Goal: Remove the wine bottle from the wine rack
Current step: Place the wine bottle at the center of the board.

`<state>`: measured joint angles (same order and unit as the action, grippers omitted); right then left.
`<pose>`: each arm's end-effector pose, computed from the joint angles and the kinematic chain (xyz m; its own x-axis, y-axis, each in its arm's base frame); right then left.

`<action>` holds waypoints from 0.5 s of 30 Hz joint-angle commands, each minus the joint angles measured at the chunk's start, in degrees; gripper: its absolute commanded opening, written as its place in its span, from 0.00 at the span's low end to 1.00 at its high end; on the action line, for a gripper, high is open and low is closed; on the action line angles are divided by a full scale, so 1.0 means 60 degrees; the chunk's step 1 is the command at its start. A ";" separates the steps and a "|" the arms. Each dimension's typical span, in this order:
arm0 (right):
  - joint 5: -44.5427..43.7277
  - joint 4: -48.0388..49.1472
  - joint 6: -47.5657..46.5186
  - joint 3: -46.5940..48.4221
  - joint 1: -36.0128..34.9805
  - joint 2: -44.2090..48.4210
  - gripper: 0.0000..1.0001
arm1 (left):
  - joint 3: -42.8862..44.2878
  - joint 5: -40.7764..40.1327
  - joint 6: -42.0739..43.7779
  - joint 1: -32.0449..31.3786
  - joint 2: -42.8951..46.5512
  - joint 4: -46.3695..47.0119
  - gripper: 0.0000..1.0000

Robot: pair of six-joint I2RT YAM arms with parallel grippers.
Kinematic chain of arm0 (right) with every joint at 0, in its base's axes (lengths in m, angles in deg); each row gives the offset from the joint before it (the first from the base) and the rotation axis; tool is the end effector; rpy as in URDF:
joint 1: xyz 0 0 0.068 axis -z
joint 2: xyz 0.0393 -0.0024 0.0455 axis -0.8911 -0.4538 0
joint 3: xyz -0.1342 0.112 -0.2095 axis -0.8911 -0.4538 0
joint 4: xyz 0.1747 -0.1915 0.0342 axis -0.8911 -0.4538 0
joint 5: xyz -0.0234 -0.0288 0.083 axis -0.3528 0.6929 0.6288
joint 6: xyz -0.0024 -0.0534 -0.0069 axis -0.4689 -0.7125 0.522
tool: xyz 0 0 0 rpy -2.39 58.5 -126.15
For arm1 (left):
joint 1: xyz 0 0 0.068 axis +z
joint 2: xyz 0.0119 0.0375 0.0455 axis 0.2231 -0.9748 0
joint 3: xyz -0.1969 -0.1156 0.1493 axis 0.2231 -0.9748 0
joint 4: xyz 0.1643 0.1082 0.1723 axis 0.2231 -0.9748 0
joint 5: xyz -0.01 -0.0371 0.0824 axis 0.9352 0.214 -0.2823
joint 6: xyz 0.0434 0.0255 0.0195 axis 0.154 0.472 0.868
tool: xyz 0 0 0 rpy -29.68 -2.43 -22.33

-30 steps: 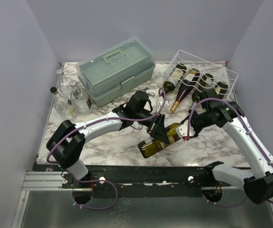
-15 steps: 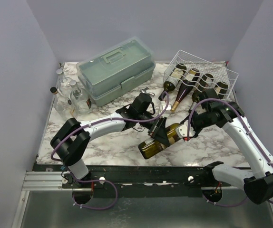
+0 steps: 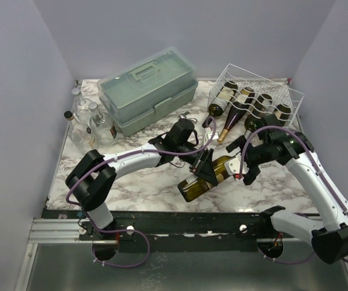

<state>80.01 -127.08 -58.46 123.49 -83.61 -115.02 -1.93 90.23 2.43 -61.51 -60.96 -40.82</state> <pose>0.1618 0.0811 0.3221 0.6628 -0.6339 -0.3987 -0.7400 -0.4728 -0.4785 0.2132 -0.2908 0.2462 -0.7684 0.4868 -0.4153 0.4658 -0.0195 -0.8847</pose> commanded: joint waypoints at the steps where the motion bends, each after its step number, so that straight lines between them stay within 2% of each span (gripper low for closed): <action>1: 0.0360 0.0168 0.0688 -0.0235 0.0020 0.0330 1.00 | 0.0033 -0.0482 0.0266 -0.0012 0.0394 0.0269 0.00; 9: 0.0710 0.0297 0.3101 0.0137 0.0020 0.0860 1.00 | -0.0584 -0.1556 0.0683 0.0018 0.0998 0.0302 0.00; 15: 0.1292 0.0721 0.6632 0.0721 0.0020 0.1154 1.00 | -0.1317 -0.3012 0.1050 0.0016 0.1842 0.0349 0.00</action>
<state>82.96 -125.33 -35.67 124.11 -83.61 -109.23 -7.68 78.82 6.32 -61.45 -56.17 -41.35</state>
